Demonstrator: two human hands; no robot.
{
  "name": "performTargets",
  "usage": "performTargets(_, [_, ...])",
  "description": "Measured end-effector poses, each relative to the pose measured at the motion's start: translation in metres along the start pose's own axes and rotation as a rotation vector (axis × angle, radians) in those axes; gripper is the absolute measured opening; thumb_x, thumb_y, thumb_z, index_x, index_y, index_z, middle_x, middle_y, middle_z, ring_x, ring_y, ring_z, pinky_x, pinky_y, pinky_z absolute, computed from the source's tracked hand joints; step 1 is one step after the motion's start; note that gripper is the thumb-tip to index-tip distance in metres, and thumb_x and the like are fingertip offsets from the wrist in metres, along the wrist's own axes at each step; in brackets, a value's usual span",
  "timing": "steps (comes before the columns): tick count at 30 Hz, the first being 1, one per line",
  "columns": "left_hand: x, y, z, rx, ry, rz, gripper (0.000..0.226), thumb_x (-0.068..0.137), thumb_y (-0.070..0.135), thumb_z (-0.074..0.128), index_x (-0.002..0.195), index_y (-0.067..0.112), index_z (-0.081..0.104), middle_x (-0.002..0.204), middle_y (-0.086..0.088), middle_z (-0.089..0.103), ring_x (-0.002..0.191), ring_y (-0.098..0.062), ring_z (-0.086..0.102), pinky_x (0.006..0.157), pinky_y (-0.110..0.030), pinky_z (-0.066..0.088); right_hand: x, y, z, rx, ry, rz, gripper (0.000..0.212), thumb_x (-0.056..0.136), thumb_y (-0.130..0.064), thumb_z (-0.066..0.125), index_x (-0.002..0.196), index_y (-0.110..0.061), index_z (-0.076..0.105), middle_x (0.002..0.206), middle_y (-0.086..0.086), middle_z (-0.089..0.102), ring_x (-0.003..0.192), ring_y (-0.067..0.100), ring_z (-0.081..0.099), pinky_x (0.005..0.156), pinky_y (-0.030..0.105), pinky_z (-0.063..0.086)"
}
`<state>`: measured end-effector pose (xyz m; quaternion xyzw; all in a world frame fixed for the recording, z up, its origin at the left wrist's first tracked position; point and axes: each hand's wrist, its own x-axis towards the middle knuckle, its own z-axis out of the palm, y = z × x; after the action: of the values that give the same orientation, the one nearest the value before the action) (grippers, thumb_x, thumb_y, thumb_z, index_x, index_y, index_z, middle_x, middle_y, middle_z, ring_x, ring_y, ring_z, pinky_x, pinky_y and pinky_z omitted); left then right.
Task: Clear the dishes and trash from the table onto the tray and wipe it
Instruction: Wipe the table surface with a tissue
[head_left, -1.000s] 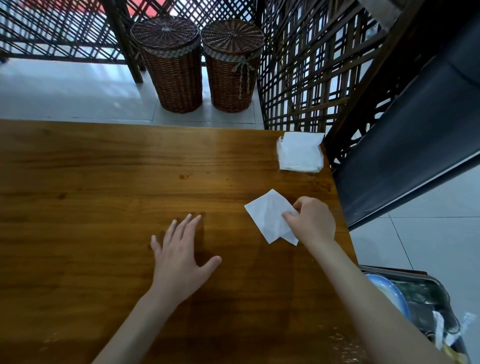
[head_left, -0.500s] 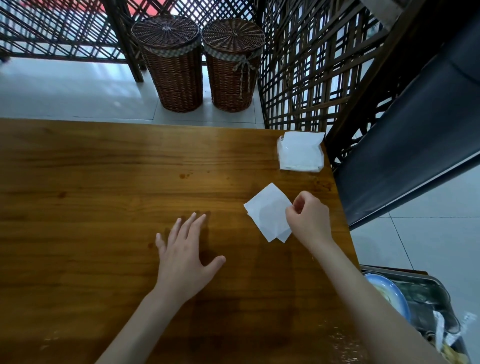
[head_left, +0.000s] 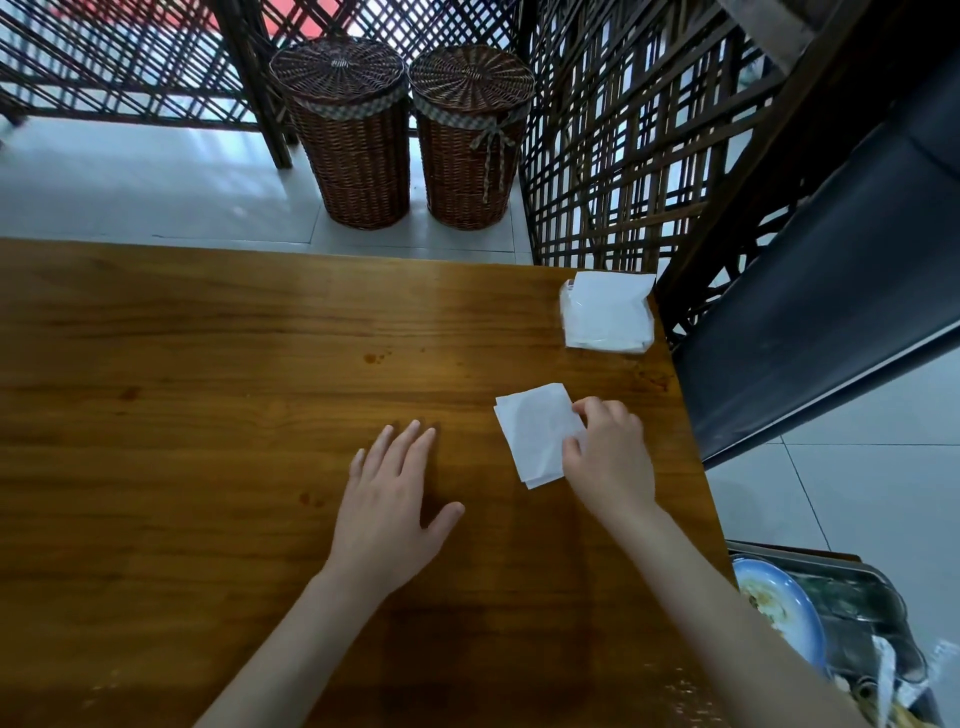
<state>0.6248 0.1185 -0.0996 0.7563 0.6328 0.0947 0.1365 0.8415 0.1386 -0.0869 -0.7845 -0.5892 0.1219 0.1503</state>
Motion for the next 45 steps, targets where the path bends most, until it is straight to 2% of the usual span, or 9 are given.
performTargets(4, [0.017, -0.008, 0.008, 0.154, -0.006, -0.001, 0.087, 0.083, 0.073, 0.027, 0.15, 0.023, 0.004, 0.158, 0.002, 0.009, 0.145, -0.021, 0.002, 0.11, -0.038, -0.004, -0.005, -0.016, 0.016, -0.021, -0.058, -0.187, 0.032, 0.089, -0.023, 0.053, 0.121, -0.016, 0.056, 0.121, -0.001, 0.054, 0.112, 0.013, 0.046, 0.082, 0.022, 0.047])
performTargets(9, [0.024, -0.02, 0.014, 0.247, -0.027, -0.021, 0.089, 0.079, 0.077, 0.015, 0.15, 0.023, 0.013, 0.156, 0.001, 0.016, 0.144, -0.023, 0.009, 0.11, -0.042, -0.002, 0.001, -0.024, 0.025, -0.114, -0.006, -0.157, 0.03, 0.089, -0.034, 0.056, 0.112, -0.015, 0.059, 0.114, 0.001, 0.054, 0.104, 0.015, 0.047, 0.076, 0.019, 0.044])
performTargets(11, [0.026, -0.02, 0.013, 0.265, -0.032, -0.015, 0.088, 0.079, 0.076, 0.018, 0.148, 0.022, 0.021, 0.154, 0.0, 0.023, 0.143, -0.025, 0.016, 0.111, -0.044, 0.002, 0.006, -0.027, 0.026, -0.072, 0.023, -0.123, 0.022, 0.09, -0.03, 0.057, 0.104, -0.014, 0.062, 0.105, 0.001, 0.057, 0.097, 0.012, 0.048, 0.072, 0.016, 0.042])
performTargets(14, [0.025, -0.021, 0.011, 0.241, -0.026, 0.011, 0.083, 0.078, 0.071, 0.033, 0.14, 0.016, 0.042, 0.144, -0.005, 0.043, 0.135, -0.029, 0.035, 0.108, -0.048, 0.017, 0.013, -0.028, 0.027, -0.012, 0.023, -0.098, 0.012, 0.09, -0.02, 0.058, 0.089, -0.011, 0.064, 0.091, 0.001, 0.058, 0.09, 0.013, 0.051, 0.069, 0.016, 0.038])
performTargets(18, [0.025, -0.023, 0.012, 0.22, -0.01, 0.011, 0.078, 0.077, 0.066, 0.041, 0.134, 0.014, 0.051, 0.137, -0.006, 0.051, 0.129, -0.03, 0.044, 0.104, -0.05, 0.023, 0.023, -0.03, 0.028, -0.007, 0.043, -0.083, 0.011, 0.09, -0.015, 0.057, 0.087, -0.008, 0.065, 0.088, 0.003, 0.059, 0.088, 0.014, 0.05, 0.069, 0.019, 0.042])
performTargets(27, [0.018, -0.03, 0.001, 0.202, -0.049, 0.017, 0.075, 0.081, 0.065, 0.038, 0.139, 0.018, 0.045, 0.142, -0.005, 0.046, 0.133, -0.029, 0.039, 0.107, -0.051, 0.014, 0.02, -0.036, 0.022, -0.003, 0.03, -0.095, 0.01, 0.09, -0.012, 0.057, 0.083, -0.007, 0.064, 0.083, 0.003, 0.059, 0.08, 0.011, 0.048, 0.067, 0.015, 0.034])
performTargets(33, [-0.003, -0.116, -0.04, 0.047, 0.006, -0.031, 0.068, 0.086, 0.059, 0.028, 0.141, 0.019, 0.04, 0.147, -0.003, 0.038, 0.139, -0.023, 0.026, 0.113, -0.046, 0.012, 0.018, -0.059, 0.024, 0.004, 0.065, -0.124, 0.011, 0.089, -0.014, 0.059, 0.083, -0.006, 0.064, 0.083, 0.005, 0.058, 0.083, 0.013, 0.052, 0.067, 0.016, 0.037])
performTargets(37, [0.023, -0.17, -0.061, 0.043, 0.012, -0.092, 0.056, 0.095, 0.042, 0.036, 0.146, 0.019, 0.031, 0.151, -0.003, 0.03, 0.142, -0.023, 0.018, 0.115, -0.047, 0.012, 0.027, -0.092, 0.04, 0.016, 0.123, -0.116, 0.014, 0.091, -0.016, 0.057, 0.09, -0.004, 0.065, 0.092, 0.007, 0.061, 0.088, 0.015, 0.052, 0.069, 0.016, 0.038])
performTargets(45, [0.074, -0.174, -0.041, 0.107, -0.013, 0.079, 0.058, 0.092, 0.043, 0.021, 0.147, 0.023, 0.027, 0.152, 0.002, 0.029, 0.142, -0.021, 0.018, 0.113, -0.041, 0.009, 0.062, -0.148, 0.071, -0.003, 0.166, -0.178, 0.013, 0.09, -0.017, 0.058, 0.085, -0.008, 0.065, 0.088, 0.004, 0.06, 0.084, 0.013, 0.045, 0.062, 0.02, 0.033])
